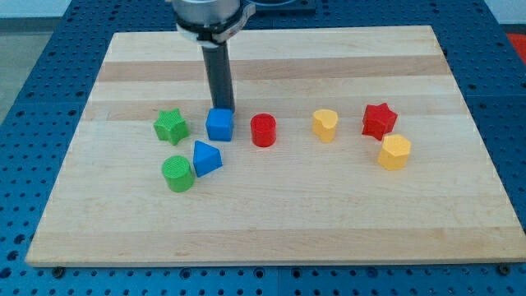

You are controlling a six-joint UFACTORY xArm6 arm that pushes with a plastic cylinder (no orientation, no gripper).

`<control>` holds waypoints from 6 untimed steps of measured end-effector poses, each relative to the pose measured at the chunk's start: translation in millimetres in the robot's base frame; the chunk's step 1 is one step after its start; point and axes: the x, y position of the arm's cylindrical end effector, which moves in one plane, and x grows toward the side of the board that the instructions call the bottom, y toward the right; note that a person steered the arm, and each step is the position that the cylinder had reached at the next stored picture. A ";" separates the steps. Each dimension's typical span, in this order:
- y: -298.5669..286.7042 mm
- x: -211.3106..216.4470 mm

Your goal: Push the green star into the blue cube

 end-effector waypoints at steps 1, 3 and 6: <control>-41.3 23.9; -49.2 -0.7; -128.3 -1.8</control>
